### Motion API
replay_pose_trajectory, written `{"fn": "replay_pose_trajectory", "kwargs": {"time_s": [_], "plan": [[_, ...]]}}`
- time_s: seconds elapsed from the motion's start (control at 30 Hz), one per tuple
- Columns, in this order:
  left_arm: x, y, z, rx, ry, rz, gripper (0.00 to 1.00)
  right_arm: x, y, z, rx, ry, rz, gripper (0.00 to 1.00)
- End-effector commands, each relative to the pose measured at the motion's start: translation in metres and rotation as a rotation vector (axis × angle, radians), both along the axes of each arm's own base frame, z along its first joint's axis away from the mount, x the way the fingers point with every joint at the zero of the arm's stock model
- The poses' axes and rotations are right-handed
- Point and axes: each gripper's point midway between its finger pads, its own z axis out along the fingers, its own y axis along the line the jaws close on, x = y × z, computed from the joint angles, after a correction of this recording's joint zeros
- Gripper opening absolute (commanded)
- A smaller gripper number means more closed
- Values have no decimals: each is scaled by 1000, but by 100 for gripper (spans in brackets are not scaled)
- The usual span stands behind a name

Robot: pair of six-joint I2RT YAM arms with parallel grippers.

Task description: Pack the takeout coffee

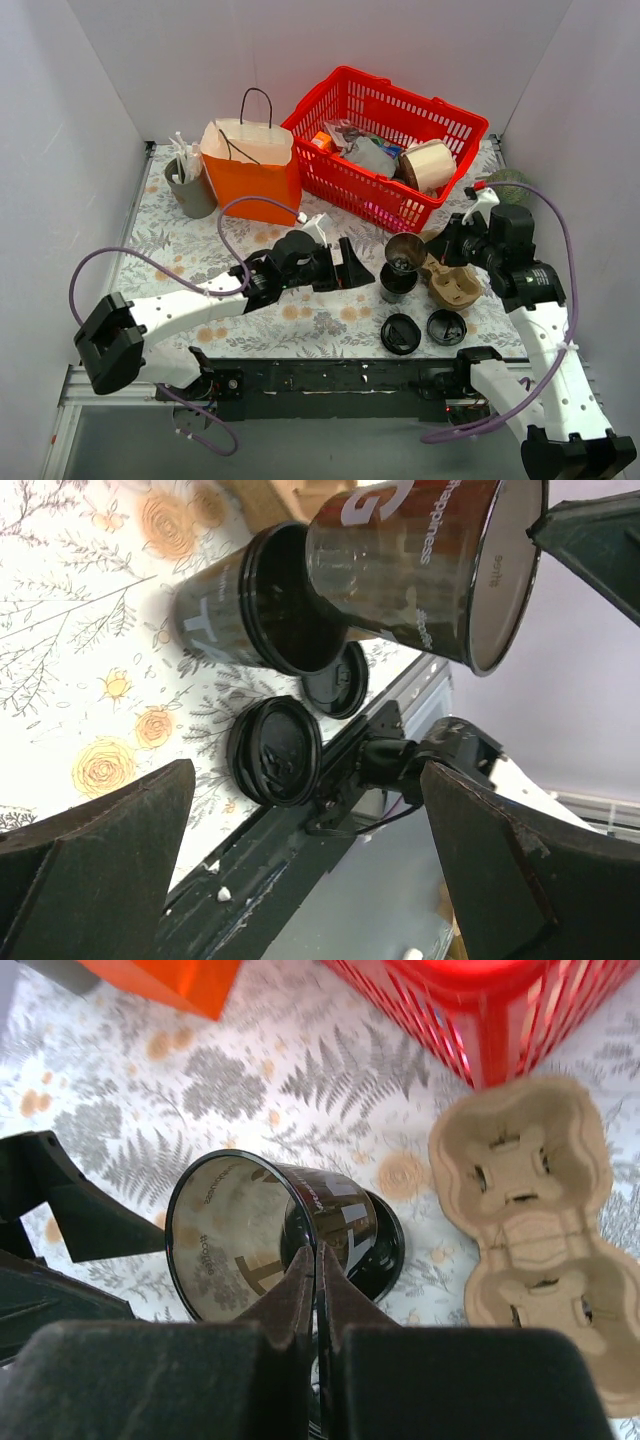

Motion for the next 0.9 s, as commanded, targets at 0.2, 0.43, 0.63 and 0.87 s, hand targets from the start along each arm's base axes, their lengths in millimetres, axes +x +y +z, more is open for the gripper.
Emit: {"fn": "replay_pose_trajectory", "kwargs": {"time_s": [0.2,0.43,0.63,0.87], "plan": [[25,104,59,133,-182,392,98,-12,45,67,149,-141,235,1],[11,191,47,304,-86,663,98,-6,130,29,67,-99,358,1],[-7,216,39,257,-17,723,98,12,186,-26,-16,-28,414,1],[-11,217,34,239,1,724,98,17,218,-71,-70,45,450,1]]}}
